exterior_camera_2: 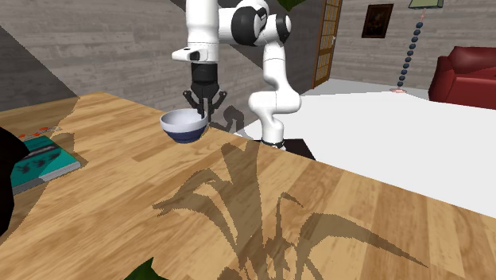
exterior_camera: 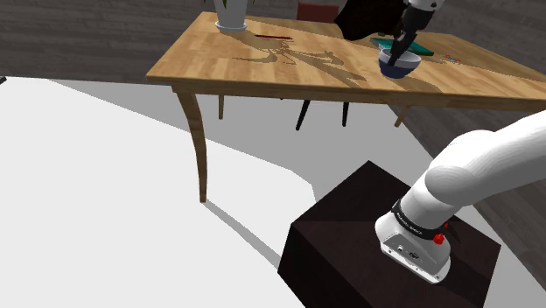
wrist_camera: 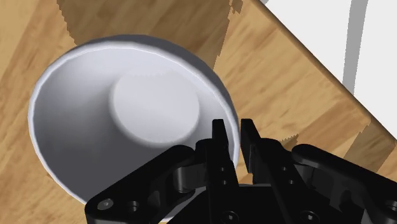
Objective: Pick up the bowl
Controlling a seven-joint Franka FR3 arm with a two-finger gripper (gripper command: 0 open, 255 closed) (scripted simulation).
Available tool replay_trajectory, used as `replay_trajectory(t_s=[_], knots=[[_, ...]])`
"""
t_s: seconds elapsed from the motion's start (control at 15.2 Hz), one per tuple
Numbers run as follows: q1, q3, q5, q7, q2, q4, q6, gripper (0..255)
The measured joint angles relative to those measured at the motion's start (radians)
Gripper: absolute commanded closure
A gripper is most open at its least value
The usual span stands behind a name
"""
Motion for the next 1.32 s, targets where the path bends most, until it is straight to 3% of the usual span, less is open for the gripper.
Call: replay_trajectory(t_s=[0.53,1.32], knots=[[0.0,0.005,0.001,0.002,-0.003,0.012,-0.017,255],[0.016,0.023,0.027,-0.011,0.027,0.191,-0.168,255]])
